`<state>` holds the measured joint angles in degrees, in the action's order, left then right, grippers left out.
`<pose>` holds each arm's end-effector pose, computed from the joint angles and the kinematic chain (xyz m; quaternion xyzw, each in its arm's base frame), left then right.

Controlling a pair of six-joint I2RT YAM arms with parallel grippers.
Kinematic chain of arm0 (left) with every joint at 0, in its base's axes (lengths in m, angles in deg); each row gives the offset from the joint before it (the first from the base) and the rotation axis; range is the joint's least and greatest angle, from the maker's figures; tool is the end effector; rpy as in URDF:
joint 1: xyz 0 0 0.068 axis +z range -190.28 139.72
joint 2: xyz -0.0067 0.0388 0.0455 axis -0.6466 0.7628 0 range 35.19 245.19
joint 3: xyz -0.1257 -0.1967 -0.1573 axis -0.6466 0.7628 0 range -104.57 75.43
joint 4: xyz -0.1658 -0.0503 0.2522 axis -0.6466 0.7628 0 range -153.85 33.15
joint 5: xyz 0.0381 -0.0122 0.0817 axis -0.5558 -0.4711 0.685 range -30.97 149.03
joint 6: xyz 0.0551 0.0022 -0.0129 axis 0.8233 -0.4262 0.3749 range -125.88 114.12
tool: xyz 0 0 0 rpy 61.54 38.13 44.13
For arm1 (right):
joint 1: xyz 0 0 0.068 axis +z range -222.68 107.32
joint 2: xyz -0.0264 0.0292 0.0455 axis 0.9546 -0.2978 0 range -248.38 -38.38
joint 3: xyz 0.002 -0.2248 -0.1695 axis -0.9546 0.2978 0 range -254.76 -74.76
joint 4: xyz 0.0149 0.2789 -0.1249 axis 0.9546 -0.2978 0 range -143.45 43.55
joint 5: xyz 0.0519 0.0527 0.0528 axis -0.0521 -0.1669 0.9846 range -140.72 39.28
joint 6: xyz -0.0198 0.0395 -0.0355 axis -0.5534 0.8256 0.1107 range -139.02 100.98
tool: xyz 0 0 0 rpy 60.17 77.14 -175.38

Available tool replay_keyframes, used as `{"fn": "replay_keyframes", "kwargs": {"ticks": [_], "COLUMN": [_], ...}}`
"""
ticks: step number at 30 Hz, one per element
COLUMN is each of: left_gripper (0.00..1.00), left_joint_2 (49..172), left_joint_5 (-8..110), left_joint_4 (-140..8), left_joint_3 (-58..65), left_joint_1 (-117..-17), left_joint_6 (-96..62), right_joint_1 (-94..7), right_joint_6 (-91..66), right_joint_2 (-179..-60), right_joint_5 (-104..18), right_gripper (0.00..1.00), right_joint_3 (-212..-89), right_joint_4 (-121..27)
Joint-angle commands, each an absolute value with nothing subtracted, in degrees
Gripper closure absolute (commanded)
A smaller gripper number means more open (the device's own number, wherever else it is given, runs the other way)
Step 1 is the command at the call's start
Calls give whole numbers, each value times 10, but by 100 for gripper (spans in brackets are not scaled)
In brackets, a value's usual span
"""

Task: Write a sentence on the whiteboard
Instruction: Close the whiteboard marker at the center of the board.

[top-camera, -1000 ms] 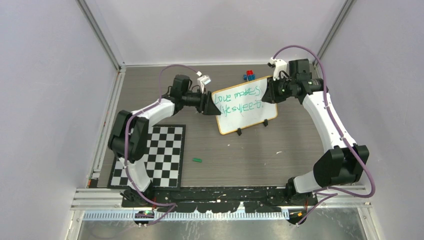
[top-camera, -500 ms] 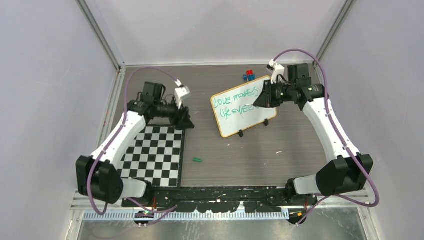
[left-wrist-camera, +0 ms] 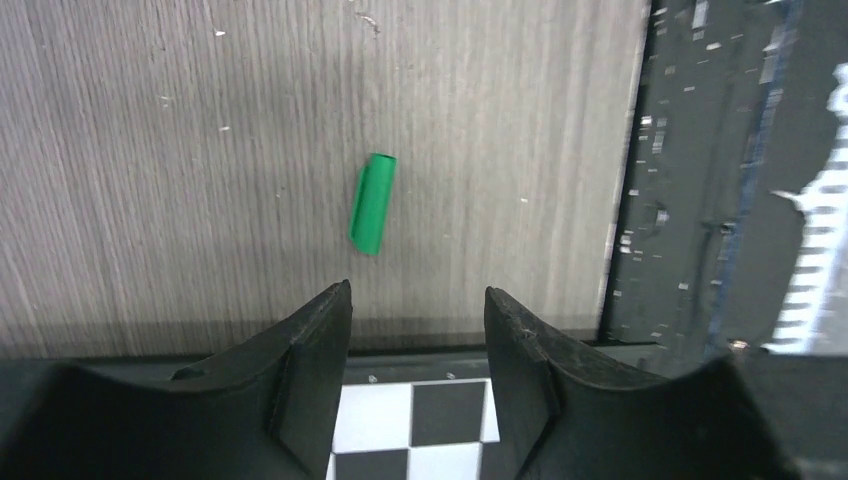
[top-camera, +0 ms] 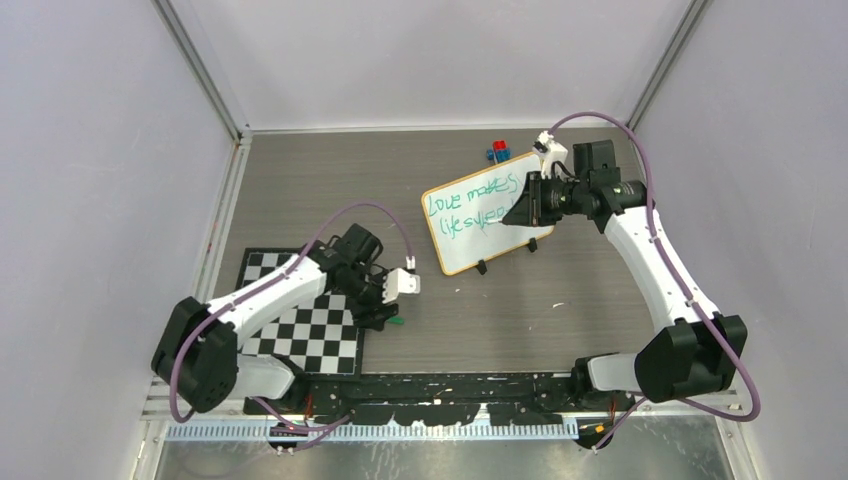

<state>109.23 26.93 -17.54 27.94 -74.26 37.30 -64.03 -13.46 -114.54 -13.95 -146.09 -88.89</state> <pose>0.2078 -0.1653 0.1963 0.6247 0.7173 -0.2610 0.1646 0.3152 0.0719 0.3361 -0.1386 0.8803 0.3342 0.3067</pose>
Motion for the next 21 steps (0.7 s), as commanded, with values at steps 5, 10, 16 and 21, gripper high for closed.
{"fn": "replay_keyframes", "kwargs": {"ticks": [5, 10, 16, 21], "left_gripper": [49, 51, 56, 67], "left_joint_2": [1140, 1153, 1171, 1181], "left_joint_5": [369, 369, 437, 500], "left_joint_4": [-307, -327, -387, -412], "left_joint_3": [310, 324, 361, 383], "left_joint_1": [-798, -823, -875, -909], "left_joint_6": [399, 384, 372, 381], "right_joint_1": [-639, -638, -639, -639], "right_joint_6": [-127, -128, -130, -130], "right_joint_2": [-1122, -1134, -1136, -1139], "right_joint_5": [-137, -136, -137, -139], "right_gripper": [100, 100, 100, 100], "right_joint_3": [-1461, -1465, -1462, -1463], "right_joint_4": [-867, -870, -869, -870]}}
